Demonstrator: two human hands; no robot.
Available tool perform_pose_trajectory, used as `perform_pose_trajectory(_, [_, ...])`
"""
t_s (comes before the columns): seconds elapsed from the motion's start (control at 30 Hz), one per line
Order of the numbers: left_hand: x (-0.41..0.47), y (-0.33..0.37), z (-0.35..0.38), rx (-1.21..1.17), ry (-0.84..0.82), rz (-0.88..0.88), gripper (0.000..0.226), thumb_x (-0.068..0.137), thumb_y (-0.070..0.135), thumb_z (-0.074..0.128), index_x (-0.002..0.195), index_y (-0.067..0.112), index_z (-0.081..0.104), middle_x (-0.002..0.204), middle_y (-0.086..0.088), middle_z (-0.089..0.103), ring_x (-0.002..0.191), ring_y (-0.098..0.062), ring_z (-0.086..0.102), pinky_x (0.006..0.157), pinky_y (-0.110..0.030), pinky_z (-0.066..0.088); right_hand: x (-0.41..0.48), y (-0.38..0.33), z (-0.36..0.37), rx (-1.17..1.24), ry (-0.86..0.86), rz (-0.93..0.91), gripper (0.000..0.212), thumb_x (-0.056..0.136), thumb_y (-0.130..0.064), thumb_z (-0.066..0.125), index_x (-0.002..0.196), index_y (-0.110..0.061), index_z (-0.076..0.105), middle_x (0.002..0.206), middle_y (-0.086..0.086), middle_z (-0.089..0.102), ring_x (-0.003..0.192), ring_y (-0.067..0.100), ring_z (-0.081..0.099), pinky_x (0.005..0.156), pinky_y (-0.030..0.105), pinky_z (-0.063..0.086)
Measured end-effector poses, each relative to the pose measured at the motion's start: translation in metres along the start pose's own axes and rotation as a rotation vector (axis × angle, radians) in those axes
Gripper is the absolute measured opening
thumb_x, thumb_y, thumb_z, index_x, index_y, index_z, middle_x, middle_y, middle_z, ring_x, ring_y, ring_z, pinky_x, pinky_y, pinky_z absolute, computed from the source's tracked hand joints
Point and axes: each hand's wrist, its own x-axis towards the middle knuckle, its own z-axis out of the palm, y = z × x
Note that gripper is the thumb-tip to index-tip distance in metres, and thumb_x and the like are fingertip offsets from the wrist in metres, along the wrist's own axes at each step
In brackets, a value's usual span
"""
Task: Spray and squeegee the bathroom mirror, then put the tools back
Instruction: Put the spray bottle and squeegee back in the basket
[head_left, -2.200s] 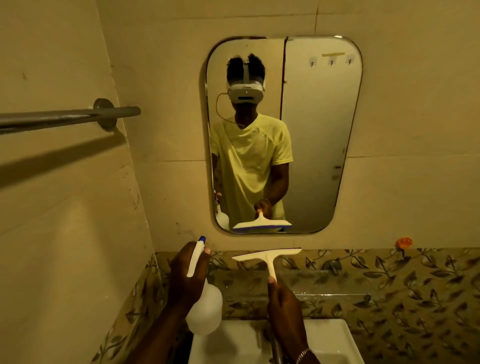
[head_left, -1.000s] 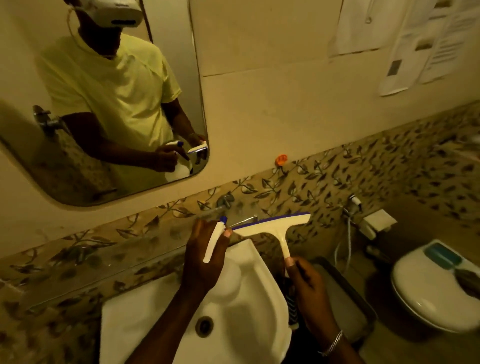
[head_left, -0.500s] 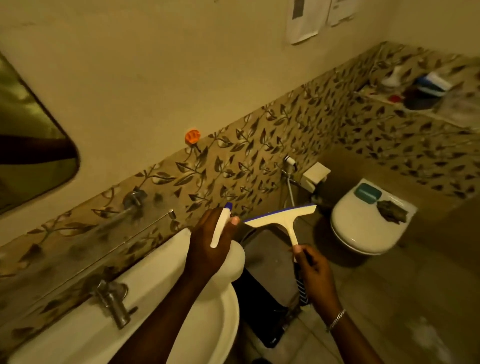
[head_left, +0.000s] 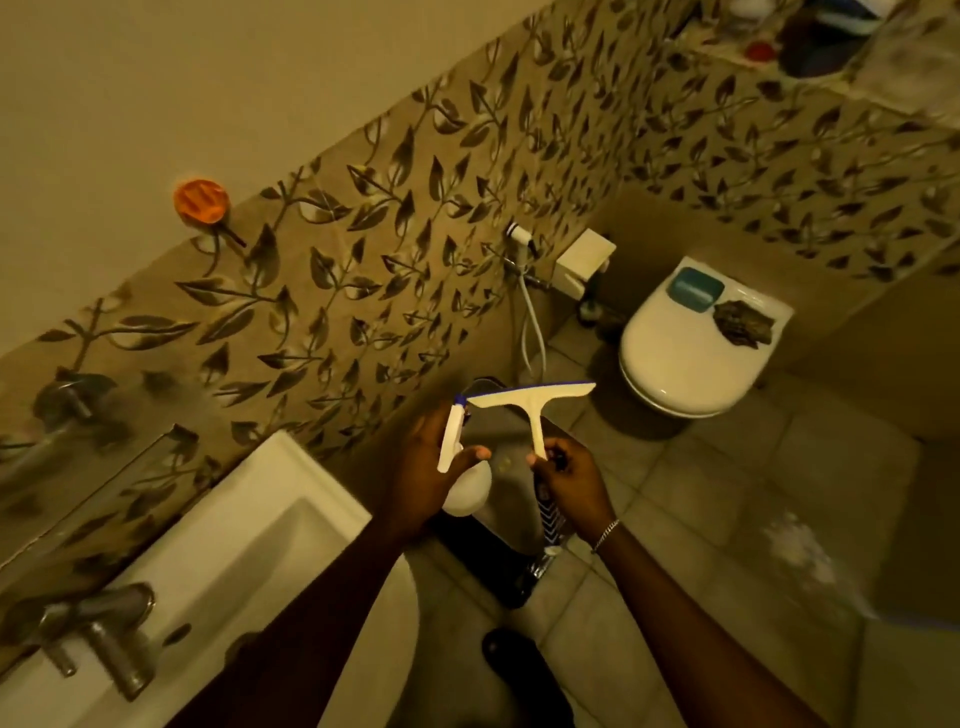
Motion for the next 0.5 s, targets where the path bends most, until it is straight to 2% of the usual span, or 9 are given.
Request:
perform_pose_trajectory(0.07, [0.011,-0.022,0.022,0.02,-0.024,-0.023,0.077,0.079,0.059,0.077,0.141,0.023,0.052,0.135,0.001,0.062,0.12,-0.012,0.057,0.104,-0.035,0.047,0.021,0.017,0.007,-0.028,0.003,0.032,0.017,0.089,-0.014,0.077,0.105,-0.008,0.075,0.094,0.008,0.075,0.088,0.021,0.071,0.081,0.035,0.058])
perform_pose_trajectory(0.13, [0.022,-0.044,0.044,0.034,-0.044,-0.031,0.078,0.079,0.056,0.079,0.142,0.017,0.052,0.136,-0.004,0.063,0.124,-0.019,0.059,0.109,-0.043,0.048,0.042,0.035,0.015,-0.047,0.004,0.074,0.016,0.088,-0.012,0.078,0.103,-0.006,0.076,0.092,0.008,0.075,0.089,0.026,0.071,0.084,0.039,0.058])
perform_pose_trajectory(0.23, [0.036,-0.071,0.075,0.086,-0.063,-0.039,0.083,0.079,0.051,0.081,0.145,0.01,0.051,0.139,-0.008,0.061,0.129,-0.023,0.057,0.11,-0.036,0.046,0.07,0.062,0.026,-0.091,-0.023,0.11,0.01,0.089,-0.012,0.076,0.098,-0.007,0.076,0.076,-0.005,0.068,0.076,0.019,0.066,0.075,0.034,0.054])
perform_pose_trajectory(0.3, [0.045,-0.089,0.096,0.119,-0.06,-0.053,0.082,0.08,0.049,0.081,0.144,0.007,0.051,0.139,-0.01,0.061,0.13,-0.025,0.056,0.109,-0.036,0.046,0.087,0.081,0.034,-0.151,-0.039,0.121,0.011,0.091,-0.015,0.075,0.097,-0.007,0.078,0.074,-0.007,0.067,0.073,0.016,0.063,0.07,0.027,0.05])
perform_pose_trajectory(0.4, [0.051,-0.104,0.118,0.123,-0.077,-0.089,0.08,0.082,0.045,0.081,0.145,0.007,0.05,0.139,-0.012,0.059,0.129,-0.025,0.056,0.108,-0.04,0.047,0.103,0.104,0.043,-0.253,-0.079,0.155,0.014,0.094,-0.018,0.071,0.101,-0.01,0.079,0.083,0.003,0.073,0.079,0.019,0.065,0.074,0.029,0.049])
perform_pose_trajectory(0.5, [0.056,-0.117,0.135,0.088,-0.08,-0.135,0.077,0.082,0.044,0.081,0.144,0.01,0.05,0.132,-0.012,0.06,0.121,-0.025,0.057,0.1,-0.041,0.051,0.115,0.12,0.048,-0.367,-0.135,0.157,0.018,0.096,-0.019,0.067,0.105,-0.01,0.079,0.098,0.01,0.078,0.089,0.023,0.068,0.079,0.028,0.048])
